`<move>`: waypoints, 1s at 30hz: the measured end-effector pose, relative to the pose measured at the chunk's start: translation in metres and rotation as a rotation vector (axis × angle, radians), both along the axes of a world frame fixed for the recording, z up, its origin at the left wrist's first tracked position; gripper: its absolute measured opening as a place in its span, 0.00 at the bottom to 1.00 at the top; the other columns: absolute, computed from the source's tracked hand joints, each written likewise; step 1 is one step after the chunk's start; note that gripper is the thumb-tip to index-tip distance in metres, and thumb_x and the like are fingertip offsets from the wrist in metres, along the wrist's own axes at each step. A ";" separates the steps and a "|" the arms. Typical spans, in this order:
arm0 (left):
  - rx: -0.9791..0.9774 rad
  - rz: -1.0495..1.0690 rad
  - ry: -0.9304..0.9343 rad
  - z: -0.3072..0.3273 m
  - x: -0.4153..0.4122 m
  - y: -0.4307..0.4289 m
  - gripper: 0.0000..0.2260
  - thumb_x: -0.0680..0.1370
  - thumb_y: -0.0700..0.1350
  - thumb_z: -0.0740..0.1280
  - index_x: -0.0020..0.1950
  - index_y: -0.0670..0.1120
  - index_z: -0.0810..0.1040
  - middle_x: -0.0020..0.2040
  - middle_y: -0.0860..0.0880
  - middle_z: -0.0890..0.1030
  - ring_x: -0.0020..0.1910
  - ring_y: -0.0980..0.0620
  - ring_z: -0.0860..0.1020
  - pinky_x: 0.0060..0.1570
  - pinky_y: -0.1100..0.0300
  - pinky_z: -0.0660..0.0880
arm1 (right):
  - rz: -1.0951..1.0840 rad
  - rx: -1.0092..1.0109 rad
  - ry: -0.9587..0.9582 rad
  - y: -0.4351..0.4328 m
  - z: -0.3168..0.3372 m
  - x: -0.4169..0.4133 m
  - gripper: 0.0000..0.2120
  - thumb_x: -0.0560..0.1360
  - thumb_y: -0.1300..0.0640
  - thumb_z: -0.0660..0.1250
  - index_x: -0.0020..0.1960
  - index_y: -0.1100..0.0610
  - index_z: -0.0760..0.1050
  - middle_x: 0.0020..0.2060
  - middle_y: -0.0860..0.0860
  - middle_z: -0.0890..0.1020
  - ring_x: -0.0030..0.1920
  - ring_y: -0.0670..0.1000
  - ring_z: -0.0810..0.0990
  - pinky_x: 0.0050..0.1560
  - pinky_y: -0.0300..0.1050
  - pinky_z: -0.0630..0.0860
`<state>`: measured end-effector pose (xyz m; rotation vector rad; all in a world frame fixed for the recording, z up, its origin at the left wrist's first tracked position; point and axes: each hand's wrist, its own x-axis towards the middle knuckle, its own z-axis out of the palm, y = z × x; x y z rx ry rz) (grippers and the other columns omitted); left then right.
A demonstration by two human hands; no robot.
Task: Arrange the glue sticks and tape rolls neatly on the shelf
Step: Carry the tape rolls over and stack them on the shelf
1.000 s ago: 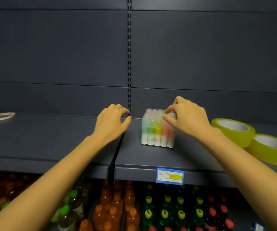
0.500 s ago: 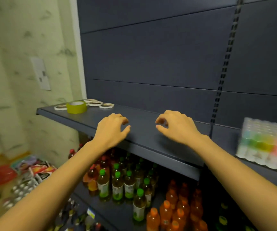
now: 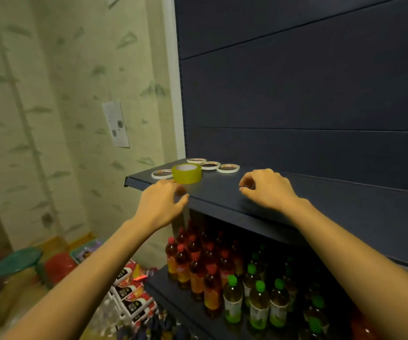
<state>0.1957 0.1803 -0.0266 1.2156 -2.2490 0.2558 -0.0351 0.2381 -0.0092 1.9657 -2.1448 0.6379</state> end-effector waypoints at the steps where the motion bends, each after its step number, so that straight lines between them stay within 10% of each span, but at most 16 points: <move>1: 0.013 -0.004 0.002 0.000 0.006 -0.009 0.12 0.77 0.51 0.62 0.51 0.47 0.80 0.51 0.49 0.81 0.53 0.48 0.76 0.45 0.55 0.72 | -0.004 0.014 -0.010 -0.010 0.000 0.008 0.11 0.77 0.49 0.62 0.56 0.48 0.78 0.55 0.48 0.80 0.55 0.53 0.78 0.49 0.48 0.73; 30: 0.057 -0.114 0.049 0.012 0.009 -0.307 0.12 0.78 0.51 0.61 0.53 0.47 0.81 0.49 0.50 0.83 0.46 0.49 0.79 0.43 0.56 0.74 | -0.465 0.273 -0.058 -0.309 -0.005 -0.014 0.25 0.78 0.40 0.55 0.62 0.57 0.74 0.59 0.57 0.77 0.58 0.58 0.76 0.53 0.50 0.71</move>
